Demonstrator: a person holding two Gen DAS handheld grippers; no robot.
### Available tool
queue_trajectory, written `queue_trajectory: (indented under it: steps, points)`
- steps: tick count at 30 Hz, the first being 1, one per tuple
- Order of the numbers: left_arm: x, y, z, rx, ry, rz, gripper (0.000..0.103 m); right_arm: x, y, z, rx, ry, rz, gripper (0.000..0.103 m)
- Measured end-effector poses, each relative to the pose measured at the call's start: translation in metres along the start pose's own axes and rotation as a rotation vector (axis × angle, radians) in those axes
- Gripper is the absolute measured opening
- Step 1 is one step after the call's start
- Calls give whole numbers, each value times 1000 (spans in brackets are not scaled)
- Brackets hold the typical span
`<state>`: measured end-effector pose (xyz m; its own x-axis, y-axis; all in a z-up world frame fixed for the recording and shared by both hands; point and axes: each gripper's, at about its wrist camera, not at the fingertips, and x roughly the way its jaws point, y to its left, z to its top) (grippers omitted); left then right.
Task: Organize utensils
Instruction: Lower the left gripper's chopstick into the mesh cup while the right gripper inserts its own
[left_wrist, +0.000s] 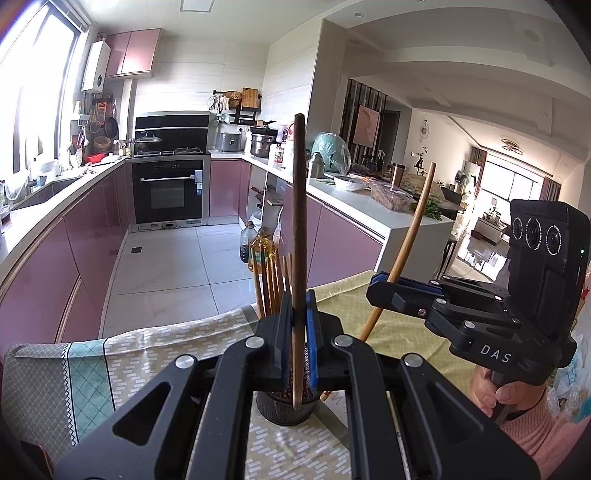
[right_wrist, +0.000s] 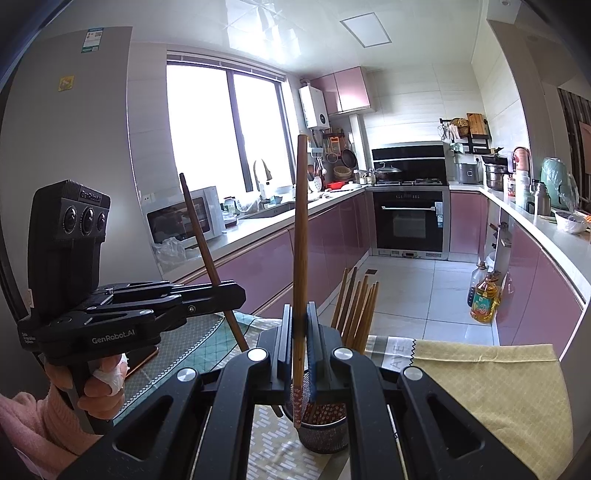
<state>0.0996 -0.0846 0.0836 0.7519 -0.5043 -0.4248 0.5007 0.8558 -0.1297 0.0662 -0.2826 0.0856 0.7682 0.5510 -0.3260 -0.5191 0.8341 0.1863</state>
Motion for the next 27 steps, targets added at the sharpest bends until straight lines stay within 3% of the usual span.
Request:
queue_trajectory:
  steps: [27]
  points:
    - [17,-5,3,-14,35,20,7,20,-6,4,24,43,-22,6]
